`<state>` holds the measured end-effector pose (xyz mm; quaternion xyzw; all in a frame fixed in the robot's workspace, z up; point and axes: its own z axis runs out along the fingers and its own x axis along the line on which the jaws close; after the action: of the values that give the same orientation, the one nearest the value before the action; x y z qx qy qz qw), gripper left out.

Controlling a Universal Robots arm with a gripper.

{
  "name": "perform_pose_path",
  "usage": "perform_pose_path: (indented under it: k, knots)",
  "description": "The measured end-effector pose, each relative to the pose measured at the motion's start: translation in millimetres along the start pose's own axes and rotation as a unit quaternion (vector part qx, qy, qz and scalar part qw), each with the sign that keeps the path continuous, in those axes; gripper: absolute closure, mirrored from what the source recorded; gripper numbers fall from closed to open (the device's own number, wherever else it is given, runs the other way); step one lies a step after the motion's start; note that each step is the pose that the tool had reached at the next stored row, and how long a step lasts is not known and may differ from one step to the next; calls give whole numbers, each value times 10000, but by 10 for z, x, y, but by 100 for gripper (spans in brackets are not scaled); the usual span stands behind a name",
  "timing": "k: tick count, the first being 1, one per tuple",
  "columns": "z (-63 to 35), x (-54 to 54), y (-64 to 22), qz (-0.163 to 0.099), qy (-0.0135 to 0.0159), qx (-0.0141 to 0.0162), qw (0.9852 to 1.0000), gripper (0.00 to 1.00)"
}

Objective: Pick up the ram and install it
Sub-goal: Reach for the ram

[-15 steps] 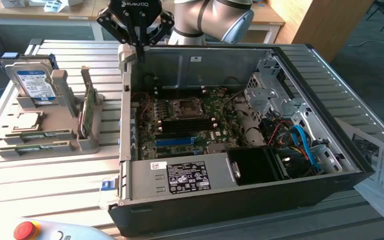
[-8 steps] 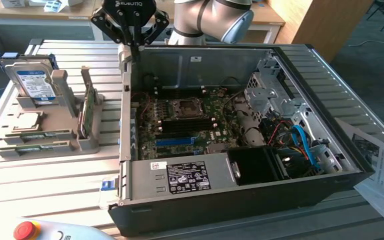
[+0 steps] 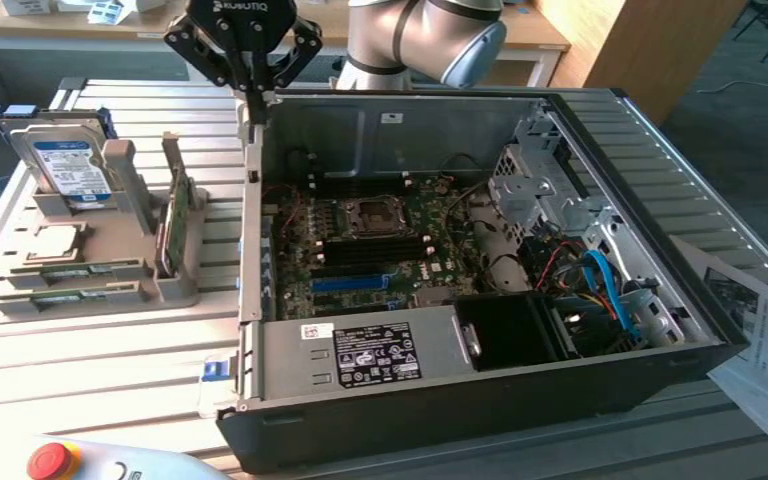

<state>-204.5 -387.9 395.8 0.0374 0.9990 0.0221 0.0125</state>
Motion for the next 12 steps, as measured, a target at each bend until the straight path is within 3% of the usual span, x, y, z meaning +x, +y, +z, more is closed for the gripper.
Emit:
perform_pose_path:
  k: [12]
  knots:
    - [-5, 218, 3, 0, 0, 0, 10000, 90]
